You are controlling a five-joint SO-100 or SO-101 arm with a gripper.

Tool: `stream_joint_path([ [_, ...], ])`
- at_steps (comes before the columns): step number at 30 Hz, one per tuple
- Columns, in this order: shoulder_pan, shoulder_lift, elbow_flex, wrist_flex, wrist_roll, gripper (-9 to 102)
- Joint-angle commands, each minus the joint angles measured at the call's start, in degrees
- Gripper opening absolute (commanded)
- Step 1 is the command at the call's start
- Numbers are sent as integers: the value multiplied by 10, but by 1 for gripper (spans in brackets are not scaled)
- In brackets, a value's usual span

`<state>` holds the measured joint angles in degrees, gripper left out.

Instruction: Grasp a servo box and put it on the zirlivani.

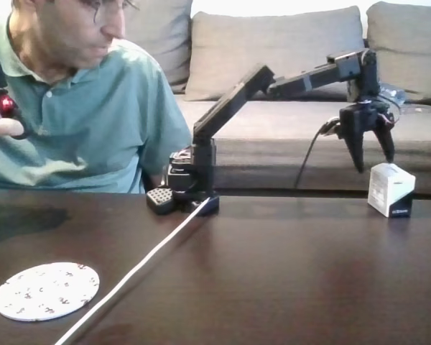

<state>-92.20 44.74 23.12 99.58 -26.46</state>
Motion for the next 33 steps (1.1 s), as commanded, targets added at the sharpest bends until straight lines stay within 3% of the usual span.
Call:
stream_joint_path([
  [1,10,-6,-50,23,-9,33],
  [17,14,-106,-56,-48,-33,33],
  [23,16,-121,-61,-79,-38,24],
  [26,33,-120,-116,-58,-33,18],
  [31,54,-106,-265,41,-33,18],
  [33,77,-77,-278,43,-13,18],
])
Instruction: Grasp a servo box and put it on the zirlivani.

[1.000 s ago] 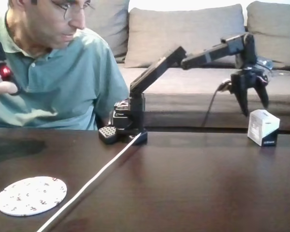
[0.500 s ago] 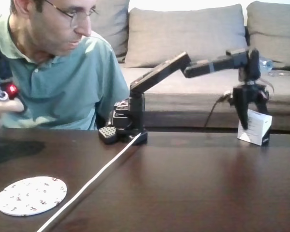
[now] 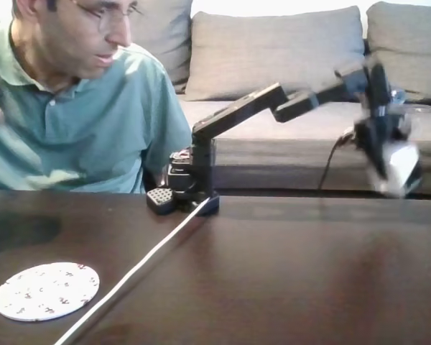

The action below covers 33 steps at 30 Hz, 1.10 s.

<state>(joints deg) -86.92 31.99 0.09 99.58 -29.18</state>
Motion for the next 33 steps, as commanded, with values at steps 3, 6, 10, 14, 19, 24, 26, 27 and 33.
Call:
stream_joint_path([
  [3,78,133,-6,43,19,18],
  [6,153,235,60,42,40,18],
  [10,295,384,153,42,114,18],
  [14,493,566,302,42,169,18],
  [19,773,764,536,38,175,18],
  [24,1014,871,746,-37,121,18],
  [26,1078,890,818,-83,101,18],
  [27,1105,895,857,-112,93,18],
  [33,1159,894,1029,-264,84,18],
])
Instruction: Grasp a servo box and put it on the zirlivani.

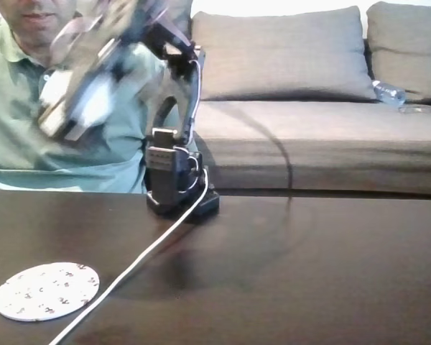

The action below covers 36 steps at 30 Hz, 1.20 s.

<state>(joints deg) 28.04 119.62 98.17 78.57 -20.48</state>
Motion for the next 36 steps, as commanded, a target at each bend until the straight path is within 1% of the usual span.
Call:
stream_joint_path([
  [1,8,14,63,-69,2,18],
  [4,5,-26,75,-91,19,18],
  [11,-6,-178,63,-150,44,18],
  [18,-19,-298,-27,-150,68,18],
  [24,-22,-385,-83,-150,69,18],
  [29,-14,-441,-98,-156,69,18],
  [36,-18,-475,-106,-157,69,18],
])
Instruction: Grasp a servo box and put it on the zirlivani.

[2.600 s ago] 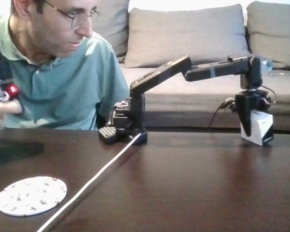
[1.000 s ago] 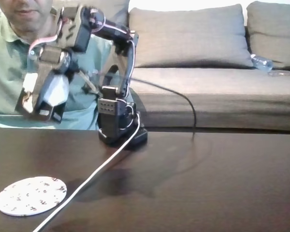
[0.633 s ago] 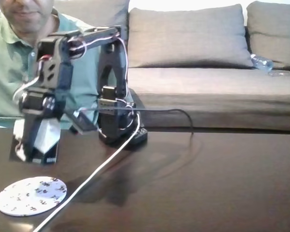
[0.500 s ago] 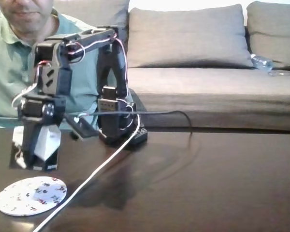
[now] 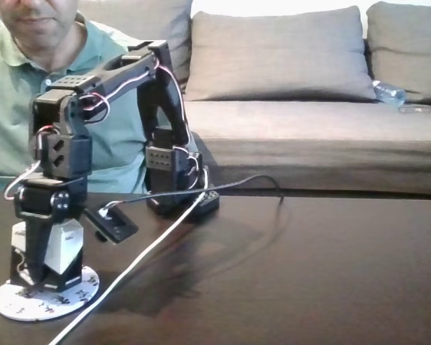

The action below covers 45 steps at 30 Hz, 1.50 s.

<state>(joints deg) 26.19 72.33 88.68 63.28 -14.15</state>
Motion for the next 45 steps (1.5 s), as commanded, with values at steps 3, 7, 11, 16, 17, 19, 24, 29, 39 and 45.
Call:
stream_joint_path([
  [3,3,-3,-11,-4,5,18],
  [7,5,-1,-10,4,-1,29],
  [11,6,-1,-5,11,-13,34],
  [16,4,28,-7,47,-15,35],
  [17,2,49,-5,48,-13,35],
  [19,-1,97,-3,62,-13,35],
  [24,-11,182,-4,99,-17,39],
  [29,-23,229,-11,156,-18,40],
  [39,-186,523,28,319,-2,19],
  [45,-241,868,230,250,17,2],
])
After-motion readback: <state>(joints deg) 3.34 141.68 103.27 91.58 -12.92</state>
